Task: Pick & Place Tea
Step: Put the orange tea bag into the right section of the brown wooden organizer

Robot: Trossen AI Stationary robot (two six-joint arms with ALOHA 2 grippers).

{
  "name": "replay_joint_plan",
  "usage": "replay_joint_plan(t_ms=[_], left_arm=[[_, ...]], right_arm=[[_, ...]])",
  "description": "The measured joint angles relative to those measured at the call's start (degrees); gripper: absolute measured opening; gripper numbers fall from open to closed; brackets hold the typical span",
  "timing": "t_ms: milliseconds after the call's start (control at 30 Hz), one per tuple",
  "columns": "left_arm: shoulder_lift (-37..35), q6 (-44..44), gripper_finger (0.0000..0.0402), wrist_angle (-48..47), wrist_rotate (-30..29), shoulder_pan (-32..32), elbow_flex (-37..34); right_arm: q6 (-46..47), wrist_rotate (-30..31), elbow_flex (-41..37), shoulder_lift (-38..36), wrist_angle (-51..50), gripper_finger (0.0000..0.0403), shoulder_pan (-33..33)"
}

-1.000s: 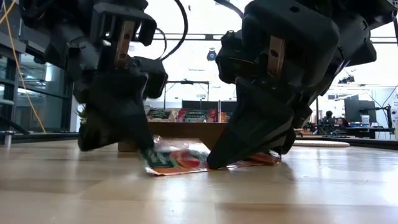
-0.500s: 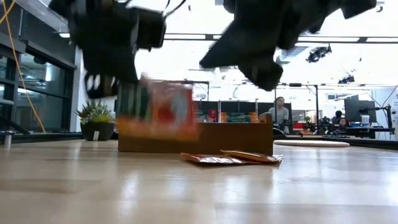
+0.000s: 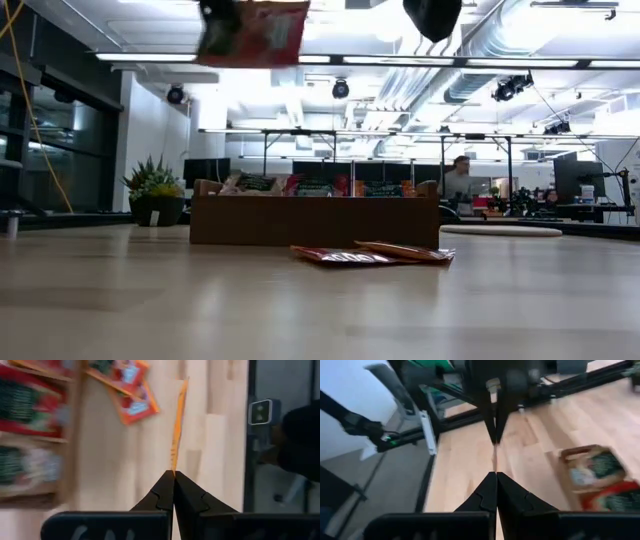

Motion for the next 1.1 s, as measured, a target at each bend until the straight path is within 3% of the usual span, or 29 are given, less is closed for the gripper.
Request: replay_joint_plan(t_ms=[200,400,500,800,1100], left_arm=[[3.0,6.4,0.0,-6.6,-2.3,3.6,10.2],[5.3,9.0,0.0,-8.5,-2.4,5.4,12.6],[5.3,9.9,0.0,-8.4,-2.1,5.2,12.6],[5.9,9.9,0.0,-8.5,-4.1,5.7,12.6],[5.9,9.9,0.0,-6.0,-4.7,5.7,12.6]], right_arm=[[-1.9,0.1,0.0,-0.9,-0.4,0.0,-2.1],[-3.6,-6.1,0.4,-1.0,3.2,0.0008,-5.9],[-4.8,-8.5,2.1,-1.0,0.7,0.0036,-7.3],[-2.4,-8.5,2.8,-0.4,-5.4,0.0168,-8.3],[-1.6,-9.8,2.8,2.9,-5.4,0.0192,-8.2]])
